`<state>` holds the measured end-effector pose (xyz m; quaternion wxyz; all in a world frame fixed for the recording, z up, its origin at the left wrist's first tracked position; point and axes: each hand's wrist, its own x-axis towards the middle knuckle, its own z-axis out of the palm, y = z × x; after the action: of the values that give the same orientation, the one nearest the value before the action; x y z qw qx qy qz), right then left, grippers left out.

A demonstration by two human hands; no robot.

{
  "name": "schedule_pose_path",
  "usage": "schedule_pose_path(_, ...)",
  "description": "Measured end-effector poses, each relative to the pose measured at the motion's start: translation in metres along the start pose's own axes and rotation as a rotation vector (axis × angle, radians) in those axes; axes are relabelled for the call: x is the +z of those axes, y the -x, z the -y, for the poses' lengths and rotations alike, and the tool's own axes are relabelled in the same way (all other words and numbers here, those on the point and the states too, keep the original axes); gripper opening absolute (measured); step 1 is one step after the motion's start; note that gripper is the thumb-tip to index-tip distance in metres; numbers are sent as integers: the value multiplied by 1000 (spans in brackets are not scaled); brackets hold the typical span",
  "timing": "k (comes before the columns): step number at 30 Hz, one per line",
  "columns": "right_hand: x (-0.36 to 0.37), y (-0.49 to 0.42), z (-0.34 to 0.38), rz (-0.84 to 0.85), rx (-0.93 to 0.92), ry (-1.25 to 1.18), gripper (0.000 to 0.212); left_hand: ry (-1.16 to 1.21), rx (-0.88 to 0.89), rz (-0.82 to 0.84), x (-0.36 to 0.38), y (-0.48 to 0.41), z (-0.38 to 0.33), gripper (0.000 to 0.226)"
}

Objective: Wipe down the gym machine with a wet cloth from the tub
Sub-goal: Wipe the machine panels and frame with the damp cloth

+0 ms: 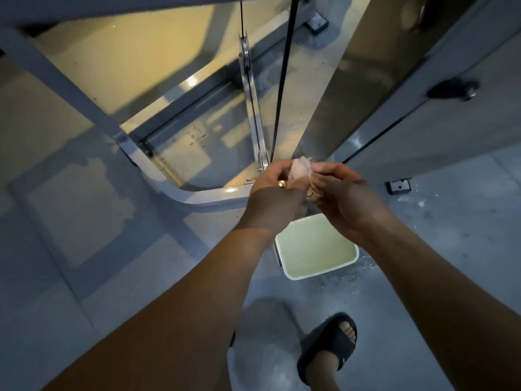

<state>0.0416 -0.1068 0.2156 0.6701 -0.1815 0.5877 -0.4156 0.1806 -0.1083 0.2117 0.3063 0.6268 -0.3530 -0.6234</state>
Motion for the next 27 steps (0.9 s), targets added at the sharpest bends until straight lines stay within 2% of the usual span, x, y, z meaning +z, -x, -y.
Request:
schedule_pose_path(4, -6, 5, 15, -27, 45, -10, 6, -43, 1, -40, 13, -1, -19, 16)
schedule_pose_path(7, -20, 8, 13, 29, 163, -80, 19, -74, 25, 16, 20, 3, -24, 14)
schedule_pose_path(9, -26, 11, 12, 22, 136, -181, 22, -168, 63, 70, 21, 8, -25, 16)
schedule_pose_path(11, -29, 14, 13, -87, 47, -264, 12, -250, 136, 64, 21, 11, -30, 26)
schedule_pose_path(13, -32, 17, 18, -134, -83, -354, 18, -154, 159, 72, 21, 16, -43, 46)
schedule_pose_path(15, -28, 18, 27, -120, -181, -407, 19, -33, 200, 190, 26, 18, -58, 72)
schedule_pose_path(18, -17, 2, 27, -249, -197, -317, 16, -86, 270, 277, 32, 17, -69, 92)
schedule_pose_path(20, -10, -11, 20, -364, -117, -251, 8, -147, 245, 293, 30, 18, -72, 90)
schedule_pose_path(22, -6, -14, 17, -408, -39, -247, 14, -196, 215, 304, 26, 23, -81, 84)
schedule_pose_path(24, -1, -6, 22, -389, -33, -288, 23, -237, 218, 293, 23, 32, -98, 74)
schedule_pose_path(27, 6, 24, 40, -310, -87, -295, 21, -262, 252, 284, 19, 60, -125, 65)
